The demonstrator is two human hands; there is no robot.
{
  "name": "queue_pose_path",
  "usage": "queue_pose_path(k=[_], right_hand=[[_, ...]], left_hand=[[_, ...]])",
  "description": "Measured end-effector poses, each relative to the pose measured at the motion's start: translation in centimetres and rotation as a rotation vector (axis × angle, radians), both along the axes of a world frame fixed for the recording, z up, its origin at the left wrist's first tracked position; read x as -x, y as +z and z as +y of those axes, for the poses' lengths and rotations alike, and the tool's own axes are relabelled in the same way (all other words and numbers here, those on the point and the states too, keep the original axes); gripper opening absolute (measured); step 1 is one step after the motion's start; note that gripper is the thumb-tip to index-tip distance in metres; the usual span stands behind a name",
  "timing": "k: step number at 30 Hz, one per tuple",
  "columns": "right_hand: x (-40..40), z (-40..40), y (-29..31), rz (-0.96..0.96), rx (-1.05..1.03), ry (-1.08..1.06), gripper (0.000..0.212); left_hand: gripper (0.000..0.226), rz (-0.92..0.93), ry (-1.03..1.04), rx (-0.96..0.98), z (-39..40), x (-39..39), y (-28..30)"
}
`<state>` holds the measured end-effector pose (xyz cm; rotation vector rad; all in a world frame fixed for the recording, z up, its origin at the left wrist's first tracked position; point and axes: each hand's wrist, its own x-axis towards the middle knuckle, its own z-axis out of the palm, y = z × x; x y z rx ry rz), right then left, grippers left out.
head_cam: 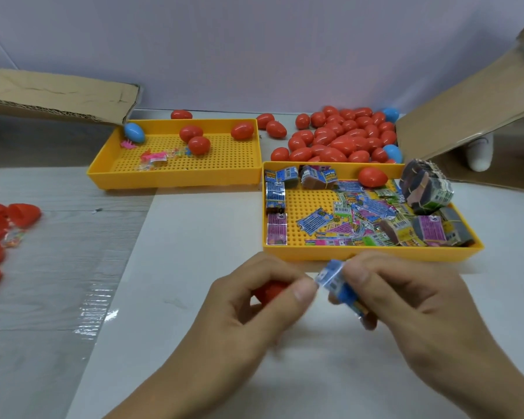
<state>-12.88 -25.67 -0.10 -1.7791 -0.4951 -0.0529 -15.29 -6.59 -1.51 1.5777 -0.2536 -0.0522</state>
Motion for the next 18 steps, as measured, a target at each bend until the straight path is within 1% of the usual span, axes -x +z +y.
queue_pose_path(k=[2, 4, 5, 6, 8, 9, 10, 12, 14, 15, 18], right_hand=[[0.4, 0.6, -0.4, 0.063, 0.01, 0.03, 0.03], [0.6, 0.8, -0.5, 0.09, 0.029, 0.04, 0.028], [0.6, 0.7, -0.6, 0.11, 0.03, 0.053, 0.031], [0.6, 0.6, -0.7, 0.139, 0.027, 0.069, 0.039], [0.5, 0.3, -0.8, 0.218, 0.024, 0.079, 0.064], [0.4, 0.1, -0.9, 0.251, 0.014, 0.077, 0.068], [0.3, -0.1, -0.8, 0.272, 0.0, 0.074, 0.066], [0.2, -0.2, -0.7, 0.252, -0.017, 0.067, 0.055], [0.1, -0.3, -0.4, 0.186, -0.042, 0.059, 0.035], [0.2, -0.3, -0.3, 0.166, -0.06, 0.066, 0.029], [0.2, -0.5, -0.1, 0.135, -0.059, 0.135, 0.039]], left_hand=[[0.02, -0.022, -0.019, -0.007, -0.4, 0.2, 0.1], [0.022, -0.032, -0.009, -0.005, -0.5, 0.3, 0.0], [0.023, -0.031, 0.005, 0.002, -0.5, 0.2, -0.1], [0.024, -0.023, 0.022, 0.015, -0.4, 0.1, -0.2], [0.027, 0.014, 0.04, 0.048, -0.2, -0.2, -0.4], [0.026, 0.037, 0.034, 0.067, -0.1, -0.3, -0.4], [0.024, 0.062, 0.021, 0.09, 0.0, -0.3, -0.5], [0.022, 0.119, -0.009, 0.15, 0.1, -0.4, -0.6], [0.025, 0.175, -0.035, 0.201, 0.1, -0.4, -0.7], [0.028, 0.193, -0.053, 0.21, 0.1, -0.4, -0.7], [0.03, 0.205, -0.125, 0.192, 0.0, -0.3, -0.6]])
